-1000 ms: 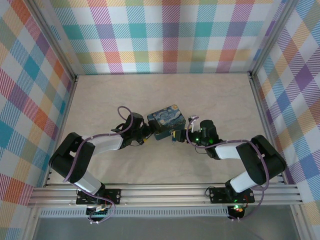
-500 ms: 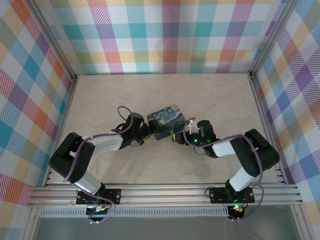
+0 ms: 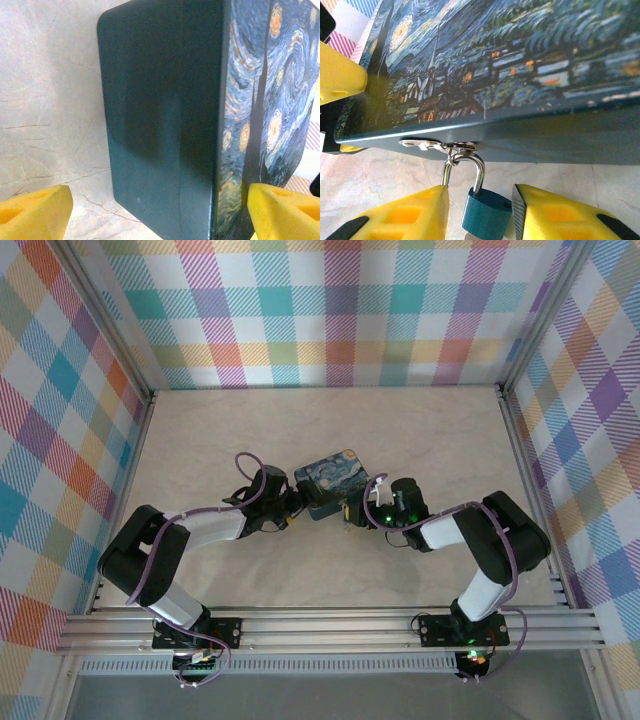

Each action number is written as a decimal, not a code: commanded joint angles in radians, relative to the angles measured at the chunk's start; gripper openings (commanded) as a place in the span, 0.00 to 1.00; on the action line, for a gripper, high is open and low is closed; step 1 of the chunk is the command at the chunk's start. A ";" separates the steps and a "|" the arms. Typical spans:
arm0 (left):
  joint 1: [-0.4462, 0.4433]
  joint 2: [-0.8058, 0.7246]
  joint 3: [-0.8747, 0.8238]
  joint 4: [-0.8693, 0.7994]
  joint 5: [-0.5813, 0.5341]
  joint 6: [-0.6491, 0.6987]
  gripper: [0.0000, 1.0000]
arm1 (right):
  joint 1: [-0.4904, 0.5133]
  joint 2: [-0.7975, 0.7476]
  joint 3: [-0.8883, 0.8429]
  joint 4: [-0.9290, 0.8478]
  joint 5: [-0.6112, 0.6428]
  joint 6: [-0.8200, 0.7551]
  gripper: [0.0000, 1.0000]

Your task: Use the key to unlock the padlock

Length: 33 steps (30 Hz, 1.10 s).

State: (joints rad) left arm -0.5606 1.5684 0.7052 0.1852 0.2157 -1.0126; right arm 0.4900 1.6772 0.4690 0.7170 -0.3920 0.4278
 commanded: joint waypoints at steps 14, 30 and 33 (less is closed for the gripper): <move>-0.002 -0.019 -0.006 -0.072 -0.024 0.009 0.89 | -0.005 0.052 0.055 0.018 -0.017 -0.026 0.32; -0.002 -0.020 -0.009 -0.073 -0.025 0.011 0.89 | -0.005 0.095 0.073 0.031 -0.040 -0.011 0.25; -0.002 -0.022 -0.010 -0.072 -0.027 0.011 0.89 | -0.005 0.093 0.067 0.036 -0.039 -0.008 0.21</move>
State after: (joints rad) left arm -0.5606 1.5639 0.7052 0.1772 0.2142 -1.0126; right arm 0.4900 1.7535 0.5240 0.7235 -0.4141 0.4278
